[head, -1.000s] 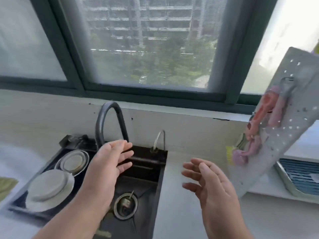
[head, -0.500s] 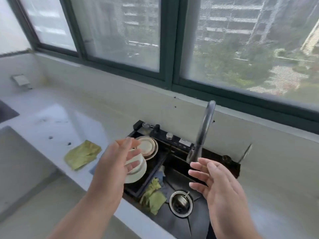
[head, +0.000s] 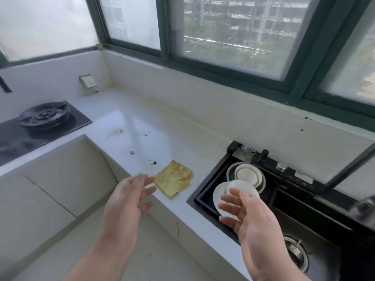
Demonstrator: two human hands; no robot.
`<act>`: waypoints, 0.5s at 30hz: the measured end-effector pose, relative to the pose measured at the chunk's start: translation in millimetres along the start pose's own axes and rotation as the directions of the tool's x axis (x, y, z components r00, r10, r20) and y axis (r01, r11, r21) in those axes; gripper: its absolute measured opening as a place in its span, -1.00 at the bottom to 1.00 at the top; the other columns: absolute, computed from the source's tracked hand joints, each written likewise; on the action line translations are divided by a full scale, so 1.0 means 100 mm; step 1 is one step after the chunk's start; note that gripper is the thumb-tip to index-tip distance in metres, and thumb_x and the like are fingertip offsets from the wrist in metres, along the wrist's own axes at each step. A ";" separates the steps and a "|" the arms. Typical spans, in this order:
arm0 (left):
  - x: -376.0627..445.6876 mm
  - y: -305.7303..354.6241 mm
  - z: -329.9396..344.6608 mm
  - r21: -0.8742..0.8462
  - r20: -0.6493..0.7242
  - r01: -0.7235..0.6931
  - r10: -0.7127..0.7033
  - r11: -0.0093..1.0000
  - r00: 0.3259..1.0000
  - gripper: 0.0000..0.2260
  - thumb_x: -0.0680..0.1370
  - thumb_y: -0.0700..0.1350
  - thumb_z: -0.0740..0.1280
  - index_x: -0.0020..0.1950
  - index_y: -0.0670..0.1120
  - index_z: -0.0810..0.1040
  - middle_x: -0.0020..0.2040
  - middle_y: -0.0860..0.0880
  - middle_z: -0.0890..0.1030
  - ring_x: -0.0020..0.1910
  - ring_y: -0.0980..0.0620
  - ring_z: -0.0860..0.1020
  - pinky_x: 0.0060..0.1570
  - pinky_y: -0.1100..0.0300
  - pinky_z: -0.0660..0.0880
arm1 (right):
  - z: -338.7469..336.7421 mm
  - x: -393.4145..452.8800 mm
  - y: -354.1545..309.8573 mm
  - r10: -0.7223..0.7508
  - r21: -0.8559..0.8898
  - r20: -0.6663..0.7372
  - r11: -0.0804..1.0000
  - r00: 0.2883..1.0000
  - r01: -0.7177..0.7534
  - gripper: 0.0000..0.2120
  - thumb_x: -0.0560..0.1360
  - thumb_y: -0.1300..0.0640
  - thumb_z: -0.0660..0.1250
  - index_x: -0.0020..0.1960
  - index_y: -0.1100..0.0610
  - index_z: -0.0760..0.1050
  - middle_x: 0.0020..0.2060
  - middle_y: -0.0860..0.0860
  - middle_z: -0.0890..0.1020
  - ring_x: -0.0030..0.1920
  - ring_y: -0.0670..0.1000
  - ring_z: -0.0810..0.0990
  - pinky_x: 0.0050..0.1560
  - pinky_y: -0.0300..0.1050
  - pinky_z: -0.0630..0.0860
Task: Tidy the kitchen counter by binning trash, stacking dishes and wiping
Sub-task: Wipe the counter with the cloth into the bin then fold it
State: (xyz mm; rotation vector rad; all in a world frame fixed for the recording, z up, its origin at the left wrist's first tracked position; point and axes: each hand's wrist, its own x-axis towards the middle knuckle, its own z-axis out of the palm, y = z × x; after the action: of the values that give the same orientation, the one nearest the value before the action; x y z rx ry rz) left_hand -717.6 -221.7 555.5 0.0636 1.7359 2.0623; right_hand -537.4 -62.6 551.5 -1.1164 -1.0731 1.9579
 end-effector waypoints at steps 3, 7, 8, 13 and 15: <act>0.16 0.03 -0.36 -0.019 -0.064 0.007 -0.008 1.000 0.998 -0.82 0.72 -0.02 0.32 0.13 -0.09 0.65 0.17 -0.12 0.76 0.21 -0.18 0.68 0.17 -0.15 0.55 | 0.38 0.12 0.10 0.048 -0.021 0.003 0.999 0.999 -0.048 -0.73 0.74 0.17 0.20 0.17 0.26 0.65 -0.07 0.19 0.77 -0.10 0.14 0.73 -0.09 0.12 0.61; 0.26 0.00 -0.51 -0.023 -0.131 0.024 -0.027 0.999 0.991 -0.81 0.72 -0.03 0.32 0.17 -0.11 0.64 0.19 -0.12 0.76 0.21 -0.16 0.70 0.23 -0.18 0.57 | 0.63 0.28 0.20 0.059 -0.004 0.019 0.998 0.998 -0.059 -0.73 0.75 0.18 0.18 0.16 0.25 0.64 -0.15 0.12 0.77 -0.18 0.10 0.72 -0.16 0.08 0.59; 0.28 -0.01 -0.51 -0.022 -0.141 0.029 -0.031 0.999 0.989 -0.81 0.72 -0.03 0.32 0.18 -0.11 0.64 0.18 -0.11 0.76 0.20 -0.16 0.71 0.22 -0.17 0.58 | 0.66 0.32 0.22 0.061 0.008 0.022 0.998 0.998 -0.061 -0.74 0.75 0.18 0.18 0.16 0.25 0.63 -0.16 0.12 0.77 -0.19 0.10 0.72 -0.16 0.07 0.58; 0.48 0.04 -0.39 -0.006 -0.164 0.021 -0.022 1.000 0.986 -0.82 0.72 -0.04 0.32 0.15 -0.12 0.63 0.18 -0.13 0.76 0.15 -0.14 0.70 0.20 -0.17 0.56 | 0.66 0.57 0.21 0.080 0.068 0.028 0.994 0.996 -0.081 -0.75 0.75 0.15 0.19 0.16 0.21 0.62 -0.15 0.12 0.75 -0.19 0.09 0.69 -0.12 0.06 0.56; 0.56 0.10 -0.33 0.000 -0.167 0.002 -0.001 1.000 0.986 -0.84 0.73 -0.05 0.30 0.14 -0.11 0.62 0.16 -0.12 0.76 0.14 -0.14 0.68 0.18 -0.16 0.56 | 0.65 0.66 0.20 0.075 0.088 0.025 0.993 0.997 -0.077 -0.75 0.75 0.14 0.19 0.16 0.21 0.62 -0.17 0.11 0.75 -0.19 0.09 0.68 -0.10 0.06 0.54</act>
State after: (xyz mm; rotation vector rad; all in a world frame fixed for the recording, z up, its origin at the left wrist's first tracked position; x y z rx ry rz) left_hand -781.3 -233.0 544.4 -0.1142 1.8332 2.1191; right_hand -626.4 -39.8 529.0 -1.1053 -0.9574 2.0610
